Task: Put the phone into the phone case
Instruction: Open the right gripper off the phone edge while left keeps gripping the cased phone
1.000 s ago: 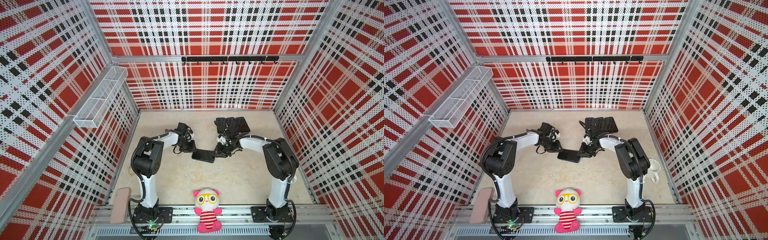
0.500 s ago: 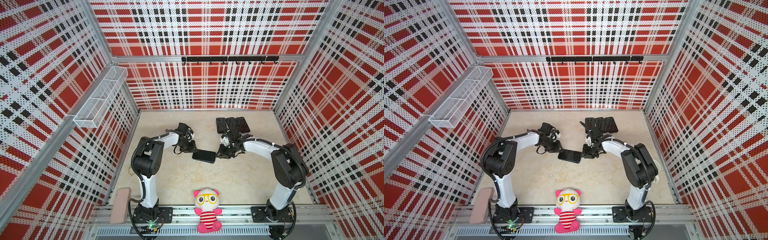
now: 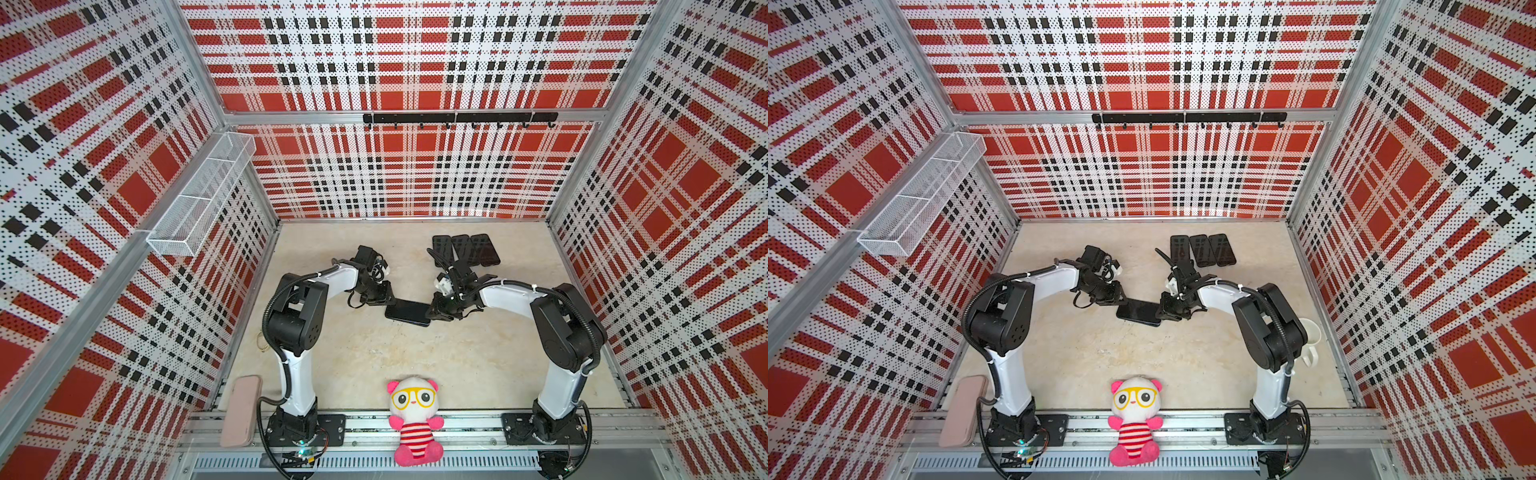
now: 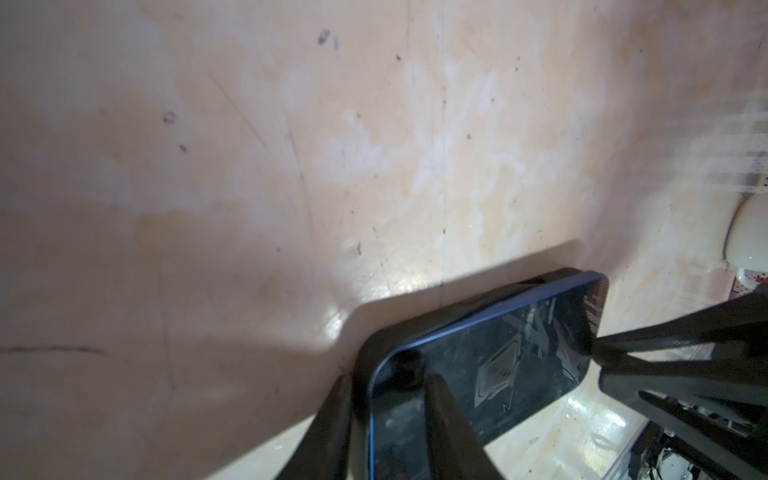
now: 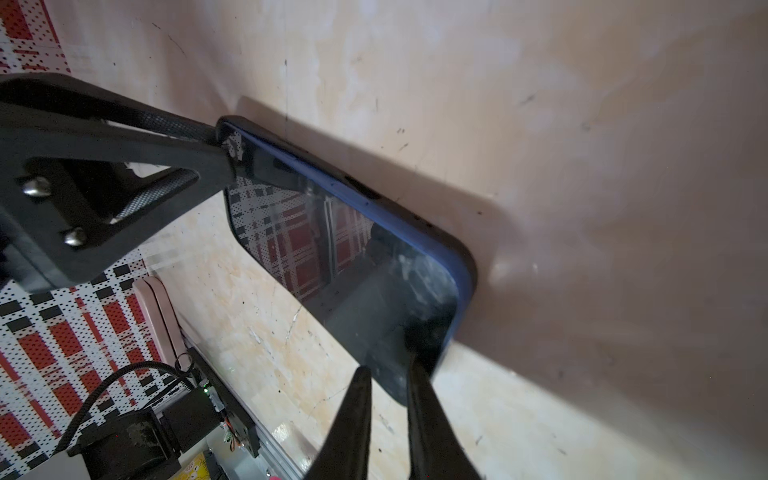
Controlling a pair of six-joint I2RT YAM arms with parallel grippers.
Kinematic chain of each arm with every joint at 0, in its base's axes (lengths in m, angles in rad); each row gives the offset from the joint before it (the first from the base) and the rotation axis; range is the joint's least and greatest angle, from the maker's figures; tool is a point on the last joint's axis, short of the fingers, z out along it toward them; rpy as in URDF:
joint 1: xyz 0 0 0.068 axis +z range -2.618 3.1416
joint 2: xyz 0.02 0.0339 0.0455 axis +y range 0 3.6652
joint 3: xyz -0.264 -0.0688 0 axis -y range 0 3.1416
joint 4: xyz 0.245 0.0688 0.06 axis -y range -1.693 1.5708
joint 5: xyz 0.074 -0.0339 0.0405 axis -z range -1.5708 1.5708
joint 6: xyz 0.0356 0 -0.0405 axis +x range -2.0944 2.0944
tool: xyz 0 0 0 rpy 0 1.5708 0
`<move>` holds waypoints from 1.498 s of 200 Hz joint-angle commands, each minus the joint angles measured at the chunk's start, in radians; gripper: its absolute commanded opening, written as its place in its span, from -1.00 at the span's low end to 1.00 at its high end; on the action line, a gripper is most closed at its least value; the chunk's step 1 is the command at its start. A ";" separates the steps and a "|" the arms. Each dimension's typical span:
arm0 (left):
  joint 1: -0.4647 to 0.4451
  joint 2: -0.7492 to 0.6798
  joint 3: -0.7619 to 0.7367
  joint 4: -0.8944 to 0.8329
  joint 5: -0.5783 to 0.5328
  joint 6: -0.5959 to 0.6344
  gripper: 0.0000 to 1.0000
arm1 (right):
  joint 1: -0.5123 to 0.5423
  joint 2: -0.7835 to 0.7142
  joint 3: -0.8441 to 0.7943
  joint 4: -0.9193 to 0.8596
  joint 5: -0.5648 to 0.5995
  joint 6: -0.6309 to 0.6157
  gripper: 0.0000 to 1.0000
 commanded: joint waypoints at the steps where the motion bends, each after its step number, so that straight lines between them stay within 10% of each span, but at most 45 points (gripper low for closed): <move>1: -0.008 0.002 0.000 0.009 0.026 0.003 -0.22 | 0.012 0.022 -0.040 0.035 0.010 0.037 -0.63; 96: -0.005 -0.003 0.002 0.005 0.002 0.004 -0.27 | -0.008 -0.057 0.036 -0.165 0.152 -0.061 -0.54; 240: -0.038 0.013 -0.005 0.017 0.043 -0.010 -0.33 | 0.069 0.062 -0.040 -0.016 0.074 0.025 -0.75; 299: -0.054 -0.083 -0.184 0.247 0.103 -0.181 -0.33 | 0.144 0.150 -0.108 -0.005 0.143 0.057 -0.78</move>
